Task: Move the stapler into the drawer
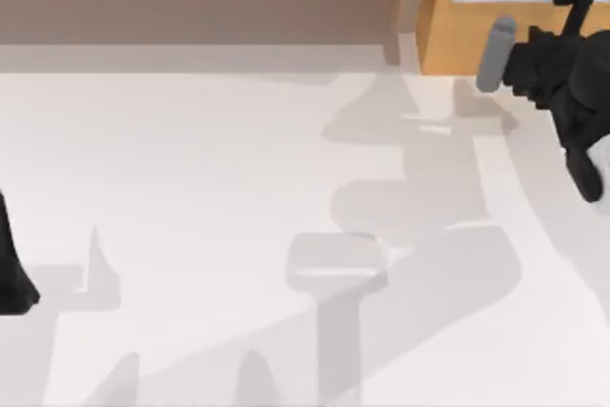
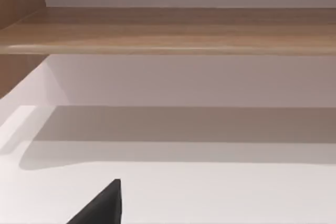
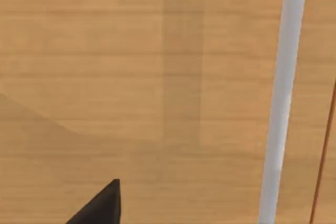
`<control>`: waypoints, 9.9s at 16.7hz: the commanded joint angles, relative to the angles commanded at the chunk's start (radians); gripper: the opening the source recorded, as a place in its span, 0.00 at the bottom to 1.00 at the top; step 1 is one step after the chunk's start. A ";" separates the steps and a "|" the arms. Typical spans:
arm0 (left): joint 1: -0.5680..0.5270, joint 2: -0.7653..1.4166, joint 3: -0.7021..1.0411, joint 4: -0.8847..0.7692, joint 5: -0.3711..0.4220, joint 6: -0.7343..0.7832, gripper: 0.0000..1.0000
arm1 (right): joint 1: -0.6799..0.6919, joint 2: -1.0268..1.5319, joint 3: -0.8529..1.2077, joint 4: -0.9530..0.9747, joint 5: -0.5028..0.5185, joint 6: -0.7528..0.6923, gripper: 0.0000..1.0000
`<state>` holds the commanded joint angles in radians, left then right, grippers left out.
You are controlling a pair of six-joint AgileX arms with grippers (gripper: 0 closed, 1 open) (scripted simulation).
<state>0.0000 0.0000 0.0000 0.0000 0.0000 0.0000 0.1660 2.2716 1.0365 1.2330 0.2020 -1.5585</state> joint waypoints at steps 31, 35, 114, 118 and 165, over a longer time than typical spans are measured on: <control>0.000 0.000 0.000 0.000 0.000 0.000 1.00 | -0.002 -0.028 -0.051 0.027 0.020 0.006 0.00; 0.000 0.000 0.000 0.000 0.000 0.000 1.00 | 0.025 -0.094 -0.222 0.114 0.031 0.011 0.00; 0.000 0.000 0.000 0.000 0.000 0.000 1.00 | -0.218 -0.598 -0.645 -0.247 0.305 -0.098 1.00; 0.000 0.000 0.000 0.000 0.000 0.000 1.00 | -0.447 -0.662 -0.488 -0.769 0.274 -0.121 1.00; 0.000 0.000 0.000 0.000 0.000 0.000 1.00 | -1.119 -0.565 -0.200 -1.938 -0.202 -0.003 0.17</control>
<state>0.0000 0.0000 0.0000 0.0000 0.0000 0.0000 -0.9530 1.7062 0.8368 -0.7047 0.0002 -1.5612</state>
